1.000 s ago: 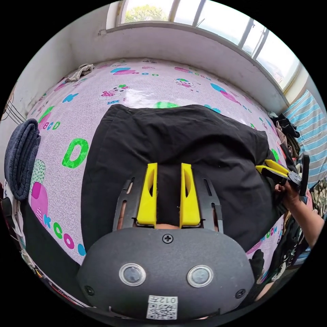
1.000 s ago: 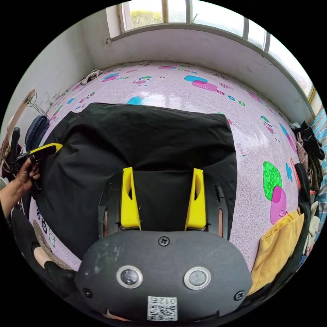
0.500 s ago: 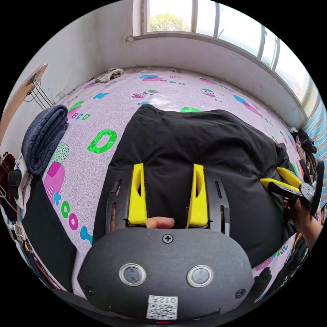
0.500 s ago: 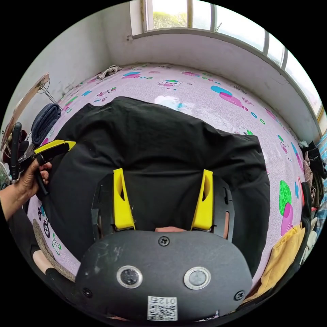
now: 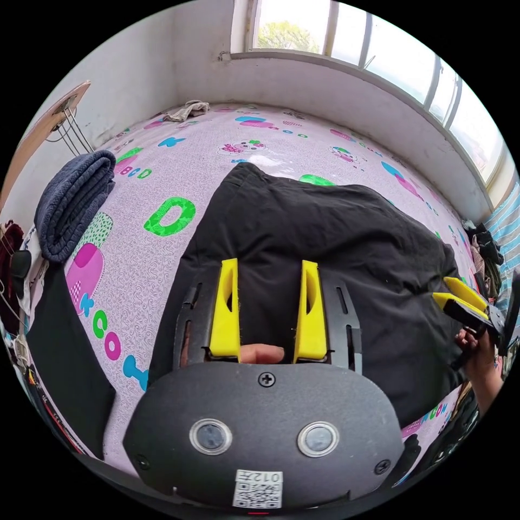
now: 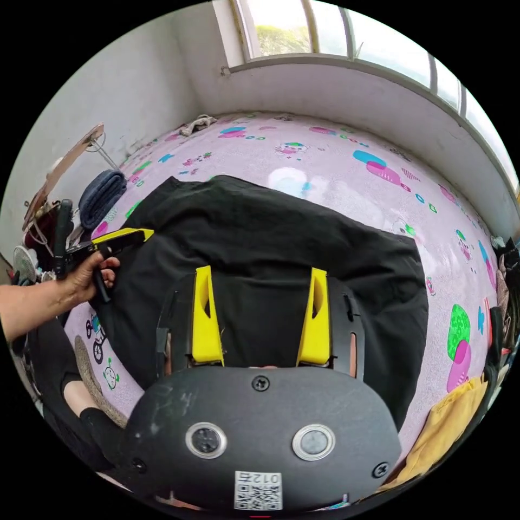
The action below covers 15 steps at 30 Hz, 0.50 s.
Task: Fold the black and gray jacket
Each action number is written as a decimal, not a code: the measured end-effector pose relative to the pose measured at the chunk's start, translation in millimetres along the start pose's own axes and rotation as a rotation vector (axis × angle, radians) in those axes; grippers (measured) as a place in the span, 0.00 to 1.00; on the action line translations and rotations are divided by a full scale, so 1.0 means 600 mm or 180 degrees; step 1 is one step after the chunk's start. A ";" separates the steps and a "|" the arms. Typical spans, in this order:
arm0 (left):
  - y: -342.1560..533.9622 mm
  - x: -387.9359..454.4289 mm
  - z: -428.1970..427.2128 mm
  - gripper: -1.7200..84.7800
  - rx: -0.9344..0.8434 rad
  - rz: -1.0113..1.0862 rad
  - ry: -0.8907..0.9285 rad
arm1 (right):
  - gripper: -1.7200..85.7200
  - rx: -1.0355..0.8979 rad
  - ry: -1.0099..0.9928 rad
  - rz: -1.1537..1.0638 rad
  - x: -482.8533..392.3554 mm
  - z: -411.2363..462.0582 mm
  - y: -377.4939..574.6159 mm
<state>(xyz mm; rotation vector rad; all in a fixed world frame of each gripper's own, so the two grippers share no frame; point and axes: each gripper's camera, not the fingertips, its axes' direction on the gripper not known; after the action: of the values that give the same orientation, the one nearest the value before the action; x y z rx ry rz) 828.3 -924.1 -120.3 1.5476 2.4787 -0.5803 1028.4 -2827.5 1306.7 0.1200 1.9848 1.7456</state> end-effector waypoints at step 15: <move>-0.006 -0.010 0.009 0.19 -0.0008 0.0065 -0.0073 | 0.28 -0.0341 -0.0477 -0.1370 -0.085 -0.008 0.160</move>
<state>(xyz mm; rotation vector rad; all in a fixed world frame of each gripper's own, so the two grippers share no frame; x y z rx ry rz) 827.1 -932.4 -122.2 1.5545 2.4433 -0.5882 1046.9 -2834.2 1413.8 -0.1943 1.6573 1.5090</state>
